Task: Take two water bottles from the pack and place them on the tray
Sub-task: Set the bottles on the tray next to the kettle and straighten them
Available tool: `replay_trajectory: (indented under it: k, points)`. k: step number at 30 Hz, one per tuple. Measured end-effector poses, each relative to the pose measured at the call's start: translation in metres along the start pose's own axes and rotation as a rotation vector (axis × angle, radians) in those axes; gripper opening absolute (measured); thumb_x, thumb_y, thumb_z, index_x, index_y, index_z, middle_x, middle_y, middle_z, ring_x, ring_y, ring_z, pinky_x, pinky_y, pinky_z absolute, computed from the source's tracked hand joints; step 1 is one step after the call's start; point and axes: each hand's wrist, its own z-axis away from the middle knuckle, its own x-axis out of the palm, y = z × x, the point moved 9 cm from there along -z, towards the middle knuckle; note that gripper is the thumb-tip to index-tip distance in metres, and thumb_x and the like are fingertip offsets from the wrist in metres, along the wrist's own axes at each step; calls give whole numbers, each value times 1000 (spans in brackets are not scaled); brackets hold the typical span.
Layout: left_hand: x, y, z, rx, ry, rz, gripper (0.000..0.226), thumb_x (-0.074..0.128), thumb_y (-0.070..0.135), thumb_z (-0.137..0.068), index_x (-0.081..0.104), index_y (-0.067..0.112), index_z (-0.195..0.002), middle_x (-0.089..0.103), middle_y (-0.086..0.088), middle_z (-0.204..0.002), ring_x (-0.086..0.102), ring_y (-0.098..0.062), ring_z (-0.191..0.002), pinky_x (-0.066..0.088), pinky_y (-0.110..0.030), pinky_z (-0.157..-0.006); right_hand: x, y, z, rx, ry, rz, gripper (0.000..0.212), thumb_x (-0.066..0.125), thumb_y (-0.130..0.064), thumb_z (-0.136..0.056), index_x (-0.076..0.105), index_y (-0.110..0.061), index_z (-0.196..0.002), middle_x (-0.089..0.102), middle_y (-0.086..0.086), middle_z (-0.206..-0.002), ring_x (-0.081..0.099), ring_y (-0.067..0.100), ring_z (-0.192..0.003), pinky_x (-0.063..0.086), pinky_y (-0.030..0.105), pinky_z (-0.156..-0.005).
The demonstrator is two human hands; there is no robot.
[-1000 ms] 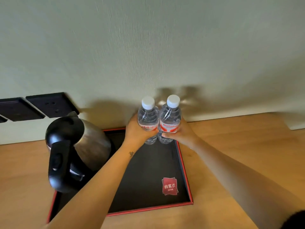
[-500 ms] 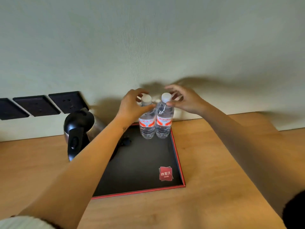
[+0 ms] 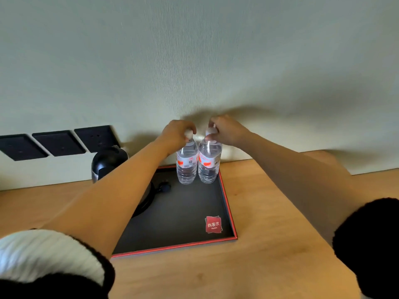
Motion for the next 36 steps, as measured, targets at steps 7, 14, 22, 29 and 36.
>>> replay_trajectory:
  k: [7,14,22,29,36]
  points:
    - [0,-6,7,0,-24,127,31,55,-6,-76,64,10,-100,63,-15,-111,56,-30,-103,43,-32,-82,8,-1,4,105,110,89,38,59,-43,-81,47,-9,-92,47,6,-81,45,25,-73,34,33,-60]
    - [-2,-13,4,-30,11,19,30,65,11,-78,63,6,-108,62,-18,-116,54,-31,-109,39,-29,-86,9,-14,5,-78,-51,70,31,61,-21,-83,50,0,-104,60,22,-104,53,34,-90,34,32,-68]
    - [-2,-1,-2,-145,150,-192,37,62,36,-84,61,2,-99,64,-18,-107,59,-35,-98,48,-41,-79,11,-24,8,-190,-131,33,33,59,1,-78,54,-5,-109,62,18,-114,56,33,-102,48,41,-84]
    - [-2,-13,0,-111,17,-130,41,69,39,-74,61,13,-105,62,-11,-115,57,-30,-104,45,-36,-80,12,-18,9,-194,-88,63,24,59,-7,-82,56,-4,-105,61,23,-106,55,36,-97,41,35,-75]
    - [-3,-13,1,-81,77,-16,41,72,23,-74,62,3,-109,62,-17,-116,56,-31,-105,42,-31,-81,16,-14,5,-122,-122,44,37,63,-19,-81,49,-5,-112,56,18,-116,52,32,-100,39,33,-74]
